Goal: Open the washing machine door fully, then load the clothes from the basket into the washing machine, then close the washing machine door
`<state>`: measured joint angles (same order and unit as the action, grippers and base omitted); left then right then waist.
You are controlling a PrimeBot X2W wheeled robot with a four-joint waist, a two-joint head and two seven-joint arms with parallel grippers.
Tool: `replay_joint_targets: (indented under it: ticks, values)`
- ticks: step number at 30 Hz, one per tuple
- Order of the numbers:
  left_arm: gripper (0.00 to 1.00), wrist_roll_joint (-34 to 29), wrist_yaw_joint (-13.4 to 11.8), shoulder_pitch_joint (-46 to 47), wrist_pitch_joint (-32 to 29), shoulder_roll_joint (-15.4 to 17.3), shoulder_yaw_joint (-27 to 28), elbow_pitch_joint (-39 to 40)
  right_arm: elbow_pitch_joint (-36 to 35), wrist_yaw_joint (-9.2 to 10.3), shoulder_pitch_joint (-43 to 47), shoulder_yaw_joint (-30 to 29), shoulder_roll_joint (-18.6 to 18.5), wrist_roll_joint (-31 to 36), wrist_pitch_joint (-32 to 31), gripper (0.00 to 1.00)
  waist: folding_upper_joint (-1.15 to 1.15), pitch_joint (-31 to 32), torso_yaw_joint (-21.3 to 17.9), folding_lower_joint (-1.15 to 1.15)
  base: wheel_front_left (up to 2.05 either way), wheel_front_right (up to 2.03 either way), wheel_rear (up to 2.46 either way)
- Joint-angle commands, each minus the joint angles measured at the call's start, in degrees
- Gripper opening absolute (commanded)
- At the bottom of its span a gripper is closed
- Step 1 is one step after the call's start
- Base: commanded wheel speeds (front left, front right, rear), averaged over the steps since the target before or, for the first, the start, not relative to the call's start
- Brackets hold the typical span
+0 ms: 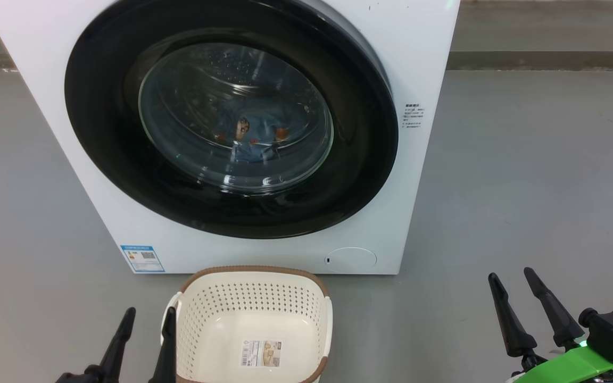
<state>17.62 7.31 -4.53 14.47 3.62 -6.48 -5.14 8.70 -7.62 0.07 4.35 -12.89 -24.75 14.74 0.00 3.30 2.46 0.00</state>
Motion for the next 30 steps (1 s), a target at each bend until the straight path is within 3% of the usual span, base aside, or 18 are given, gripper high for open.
replay_joint_targets:
  ticks: [1,30]
  values:
    - [1.0,0.3,0.2,1.6,0.5,0.6,1.7,1.1,-1.5,0.13,-0.7,0.6,-1.0,0.7,0.3,1.0,0.0,0.0,0.0,0.0,0.0,0.0,0.0]
    - [1.0,0.1,0.2,1.5,0.5,1.0,1.2,0.8,-1.7,0.13,-0.6,0.6,-0.9,1.0,0.3,1.0,0.0,0.0,0.0,0.0,0.0,0.0,0.0]
